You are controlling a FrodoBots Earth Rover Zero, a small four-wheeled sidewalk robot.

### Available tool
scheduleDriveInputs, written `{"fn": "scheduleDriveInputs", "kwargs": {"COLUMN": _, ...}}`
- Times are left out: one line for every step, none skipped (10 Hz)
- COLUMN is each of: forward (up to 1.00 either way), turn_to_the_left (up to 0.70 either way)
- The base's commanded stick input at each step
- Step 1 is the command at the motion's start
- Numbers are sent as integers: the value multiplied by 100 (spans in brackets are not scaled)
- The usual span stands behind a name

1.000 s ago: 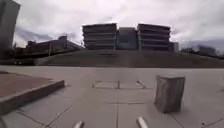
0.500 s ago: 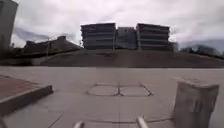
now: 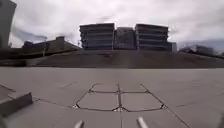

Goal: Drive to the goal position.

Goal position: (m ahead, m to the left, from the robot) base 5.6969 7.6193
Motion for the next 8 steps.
{"fn": "scheduleDriveInputs", "kwargs": {"forward": 100, "turn_to_the_left": 40}}
{"fn": "scheduleDriveInputs", "kwargs": {"forward": 100, "turn_to_the_left": 40}}
{"fn": "scheduleDriveInputs", "kwargs": {"forward": 100, "turn_to_the_left": 40}}
{"fn": "scheduleDriveInputs", "kwargs": {"forward": 100, "turn_to_the_left": 40}}
{"fn": "scheduleDriveInputs", "kwargs": {"forward": 100, "turn_to_the_left": 40}}
{"fn": "scheduleDriveInputs", "kwargs": {"forward": 100, "turn_to_the_left": 40}}
{"fn": "scheduleDriveInputs", "kwargs": {"forward": 100, "turn_to_the_left": 40}}
{"fn": "scheduleDriveInputs", "kwargs": {"forward": 100, "turn_to_the_left": 40}}
